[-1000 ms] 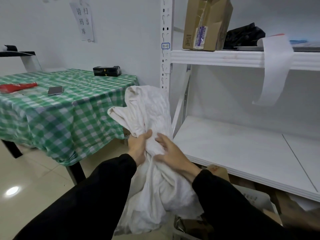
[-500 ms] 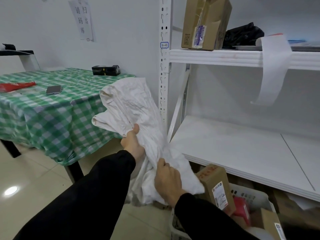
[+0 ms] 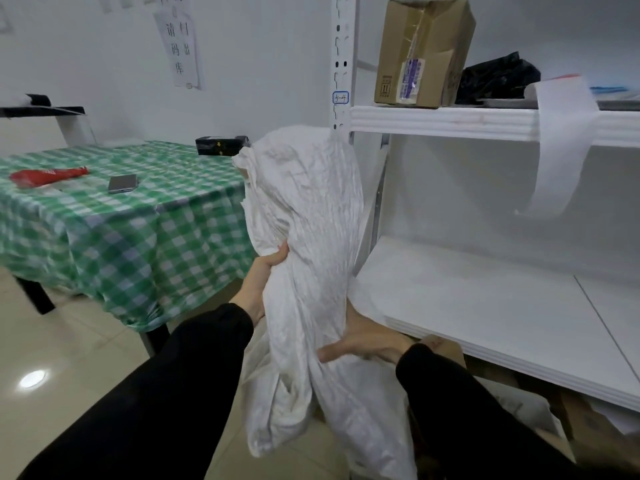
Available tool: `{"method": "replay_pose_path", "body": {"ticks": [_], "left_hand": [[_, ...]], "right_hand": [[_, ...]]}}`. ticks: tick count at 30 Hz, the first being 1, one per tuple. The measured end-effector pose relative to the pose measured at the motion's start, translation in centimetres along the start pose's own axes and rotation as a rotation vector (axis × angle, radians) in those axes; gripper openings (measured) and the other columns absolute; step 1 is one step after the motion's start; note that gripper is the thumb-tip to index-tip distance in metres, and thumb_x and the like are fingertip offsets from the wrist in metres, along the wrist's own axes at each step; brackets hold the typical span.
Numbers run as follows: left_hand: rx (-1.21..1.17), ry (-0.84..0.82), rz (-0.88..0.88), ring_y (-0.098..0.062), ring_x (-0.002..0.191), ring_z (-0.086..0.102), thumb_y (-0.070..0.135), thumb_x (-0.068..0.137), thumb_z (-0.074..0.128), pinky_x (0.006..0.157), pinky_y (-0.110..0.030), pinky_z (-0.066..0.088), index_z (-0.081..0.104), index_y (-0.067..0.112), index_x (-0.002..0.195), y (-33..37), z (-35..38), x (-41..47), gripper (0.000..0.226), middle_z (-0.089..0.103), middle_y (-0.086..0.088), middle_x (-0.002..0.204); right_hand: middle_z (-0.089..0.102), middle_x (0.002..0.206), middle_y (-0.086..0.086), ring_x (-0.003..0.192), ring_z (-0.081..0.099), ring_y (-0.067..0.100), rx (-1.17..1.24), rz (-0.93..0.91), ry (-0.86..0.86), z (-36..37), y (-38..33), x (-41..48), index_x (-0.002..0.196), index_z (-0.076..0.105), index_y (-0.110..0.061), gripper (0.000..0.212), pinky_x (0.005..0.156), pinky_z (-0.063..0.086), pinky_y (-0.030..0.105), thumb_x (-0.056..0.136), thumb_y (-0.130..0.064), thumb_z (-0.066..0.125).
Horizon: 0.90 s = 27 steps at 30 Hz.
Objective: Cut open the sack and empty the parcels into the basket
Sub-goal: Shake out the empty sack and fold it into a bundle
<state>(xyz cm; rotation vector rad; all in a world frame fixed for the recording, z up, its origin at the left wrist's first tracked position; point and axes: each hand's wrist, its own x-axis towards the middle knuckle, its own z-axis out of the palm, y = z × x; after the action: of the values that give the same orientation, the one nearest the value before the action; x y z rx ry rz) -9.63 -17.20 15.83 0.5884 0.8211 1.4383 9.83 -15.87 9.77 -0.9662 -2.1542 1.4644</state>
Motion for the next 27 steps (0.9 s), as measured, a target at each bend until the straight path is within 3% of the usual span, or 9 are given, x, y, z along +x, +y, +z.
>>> {"method": "replay_pose_path", "body": {"ticks": [4, 7, 11, 15, 19, 21, 23, 25, 27], "left_hand": [[-0.026, -0.014, -0.003, -0.031, 0.112, 0.064, 0.028, 0.091, 0.06, 0.091, -0.047, 0.05, 0.061, 0.01, 0.132, -0.8, 0.2, -0.3, 0.045, 0.063, -0.014, 0.132], [-0.044, -0.033, 0.025, -0.032, 0.12, 0.061, 0.03, 0.091, 0.062, 0.098, -0.048, 0.049, 0.058, 0.01, 0.136, -0.9, 0.6, 0.2, 0.049, 0.062, -0.013, 0.134], [0.019, -0.036, 0.061, -0.026, 0.088, 0.073, 0.032, 0.102, 0.044, 0.078, -0.038, 0.054, 0.072, 0.007, 0.103, -0.5, 1.1, -0.3, 0.037, 0.076, -0.012, 0.097], [0.087, -0.019, 0.138, -0.013, 0.049, 0.065, 0.025, 0.105, 0.036, 0.047, -0.018, 0.05, 0.074, 0.015, 0.052, -1.1, 0.8, 0.4, 0.066, 0.067, -0.002, 0.053], [0.177, 0.035, 0.121, -0.017, 0.069, 0.066, 0.029, 0.102, 0.044, 0.056, -0.025, 0.054, 0.07, 0.016, 0.077, -1.6, 0.4, 0.8, 0.039, 0.071, 0.002, 0.058], [0.173, 0.02, 0.118, -0.019, 0.075, 0.068, 0.024, 0.104, 0.041, 0.056, -0.022, 0.056, 0.076, 0.014, 0.074, -1.9, 0.8, 0.8, 0.047, 0.074, 0.0, 0.065], [0.132, 0.002, 0.086, -0.024, 0.089, 0.07, 0.025, 0.103, 0.046, 0.071, -0.028, 0.058, 0.08, 0.009, 0.079, -1.5, 1.4, 0.8, 0.045, 0.077, -0.008, 0.084], [0.127, 0.0, 0.074, -0.03, 0.112, 0.065, 0.029, 0.097, 0.058, 0.096, -0.041, 0.051, 0.074, 0.005, 0.11, -0.6, 1.1, 1.2, 0.031, 0.071, -0.014, 0.116], [0.097, -0.019, 0.058, -0.029, 0.12, 0.061, 0.03, 0.096, 0.06, 0.102, -0.045, 0.046, 0.064, 0.009, 0.129, 0.2, 0.3, 1.6, 0.039, 0.065, -0.012, 0.13]], "right_hand": [[0.062, 0.129, -0.015, 0.119, 0.056, 0.001, 0.141, -0.009, 0.205, 1.2, 1.2, -0.2, 0.137, 0.046, -0.025, 0.099, 0.11, 0.04, 0.032, 0.052, -0.016, 0.096], [0.071, 0.115, -0.01, 0.111, 0.065, 0.009, 0.278, 0.009, 0.285, 1.8, 1.1, -0.1, 0.122, 0.062, -0.02, 0.081, 0.102, 0.048, 0.035, 0.049, -0.01, 0.095], [0.062, 0.132, -0.005, 0.124, 0.056, 0.014, 0.383, -0.011, 0.11, 1.5, -0.1, 0.0, 0.139, 0.045, -0.021, 0.094, 0.108, 0.042, 0.037, 0.057, -0.012, 0.09], [0.045, 0.142, -0.011, 0.131, 0.044, 0.008, 0.321, -0.025, 0.021, 1.2, -1.6, 0.5, 0.146, 0.023, -0.028, 0.106, 0.11, 0.032, 0.027, 0.06, -0.017, 0.084], [0.066, 0.125, -0.006, 0.117, 0.061, 0.009, 0.359, -0.05, 0.121, 3.8, -0.9, 0.9, 0.134, 0.052, -0.02, 0.089, 0.101, 0.047, 0.031, 0.055, -0.014, 0.093], [0.072, 0.113, -0.008, 0.106, 0.066, 0.005, 0.413, -0.055, 0.2, 4.5, -0.3, 0.9, 0.122, 0.062, -0.018, 0.069, 0.088, 0.052, 0.023, 0.06, -0.012, 0.09], [0.072, 0.102, -0.012, 0.094, 0.067, -0.002, 0.423, -0.032, 0.247, 4.8, -0.1, 0.8, 0.113, 0.064, -0.019, 0.05, 0.088, 0.054, 0.024, 0.068, -0.011, 0.085], [0.072, 0.107, -0.009, 0.097, 0.068, 0.003, 0.461, -0.004, 0.291, 4.7, 0.4, 0.5, 0.116, 0.065, -0.018, 0.055, 0.092, 0.053, 0.031, 0.065, -0.017, 0.086], [0.073, 0.111, -0.004, 0.103, 0.068, 0.011, 0.49, 0.02, 0.32, 4.0, 0.7, 0.3, 0.118, 0.066, -0.016, 0.063, 0.089, 0.054, 0.031, 0.06, -0.022, 0.088]]}}
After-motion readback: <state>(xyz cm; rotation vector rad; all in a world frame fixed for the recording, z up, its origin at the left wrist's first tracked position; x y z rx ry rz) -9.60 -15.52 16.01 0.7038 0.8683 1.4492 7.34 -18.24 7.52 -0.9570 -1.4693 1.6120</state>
